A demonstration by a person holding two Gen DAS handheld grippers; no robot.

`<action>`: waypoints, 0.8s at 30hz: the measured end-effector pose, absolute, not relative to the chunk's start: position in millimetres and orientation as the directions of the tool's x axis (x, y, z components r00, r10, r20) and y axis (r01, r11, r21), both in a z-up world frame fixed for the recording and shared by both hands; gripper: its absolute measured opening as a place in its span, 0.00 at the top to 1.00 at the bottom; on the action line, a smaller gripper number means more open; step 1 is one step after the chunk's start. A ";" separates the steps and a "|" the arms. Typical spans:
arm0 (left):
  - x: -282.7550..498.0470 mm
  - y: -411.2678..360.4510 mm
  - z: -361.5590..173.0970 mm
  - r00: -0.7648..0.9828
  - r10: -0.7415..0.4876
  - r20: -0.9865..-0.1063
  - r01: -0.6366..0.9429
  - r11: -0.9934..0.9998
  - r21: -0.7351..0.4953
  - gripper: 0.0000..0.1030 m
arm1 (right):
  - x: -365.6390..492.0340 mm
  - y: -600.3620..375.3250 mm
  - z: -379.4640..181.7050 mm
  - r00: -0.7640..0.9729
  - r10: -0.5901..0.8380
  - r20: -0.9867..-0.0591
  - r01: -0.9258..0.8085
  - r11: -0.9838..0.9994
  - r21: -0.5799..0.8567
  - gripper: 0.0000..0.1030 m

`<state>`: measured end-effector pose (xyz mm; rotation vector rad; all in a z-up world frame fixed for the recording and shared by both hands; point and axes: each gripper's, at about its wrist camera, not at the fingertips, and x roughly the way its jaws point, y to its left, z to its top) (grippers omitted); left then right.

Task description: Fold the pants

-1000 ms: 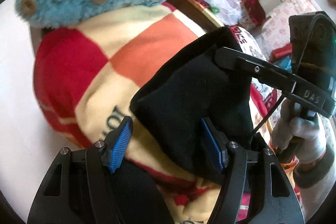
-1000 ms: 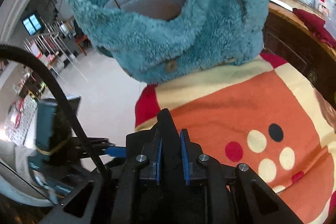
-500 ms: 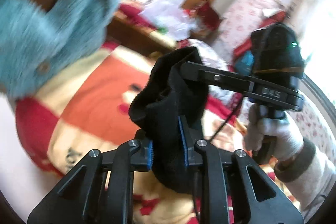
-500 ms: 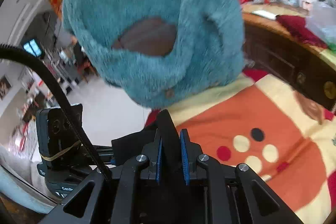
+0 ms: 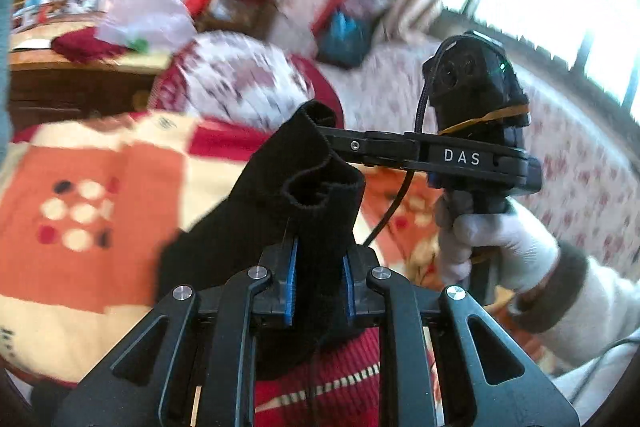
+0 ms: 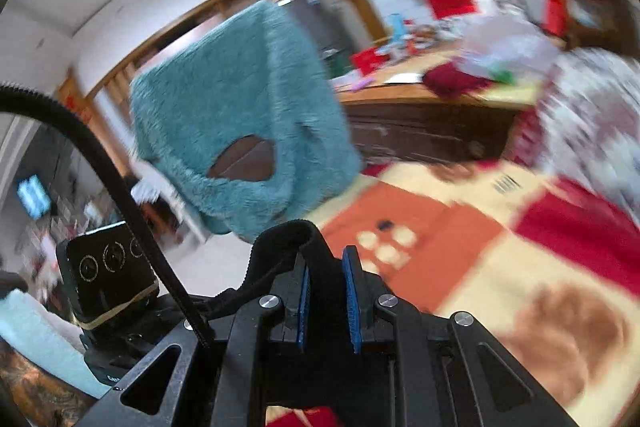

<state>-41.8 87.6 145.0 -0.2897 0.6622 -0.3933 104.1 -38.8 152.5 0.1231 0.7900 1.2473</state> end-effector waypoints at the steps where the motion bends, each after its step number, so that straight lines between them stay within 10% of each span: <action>1: -36.9 69.9 134.3 0.695 -0.441 -0.568 0.273 0.892 -0.359 0.84 | 106.1 -55.4 139.5 0.123 0.868 -0.481 -0.775 0.386 0.500 0.85; 8: -31.5 2.2 88.3 0.535 -0.470 -0.702 0.374 0.877 -0.302 0.68 | 118.1 -157.5 33.5 0.226 0.699 -0.678 -0.440 0.695 0.569 0.67; 13: -52.4 22.0 128.2 0.536 -0.561 -0.631 0.449 0.822 -0.350 0.62 | 105.7 -206.7 34.6 0.301 0.729 -0.615 -0.319 0.685 0.655 0.47; 20: -48.4 78.3 144.9 0.660 -0.385 -0.645 0.301 0.922 -0.242 0.49 | 90.6 -199.7 44.9 0.265 0.836 -0.481 -0.269 0.543 0.796 0.21; 24: -37.3 98.4 130.8 0.668 -0.344 -0.660 0.198 0.937 -0.287 0.49 | 86.2 -156.9 43.7 0.168 0.829 -0.534 -0.320 0.558 0.766 0.21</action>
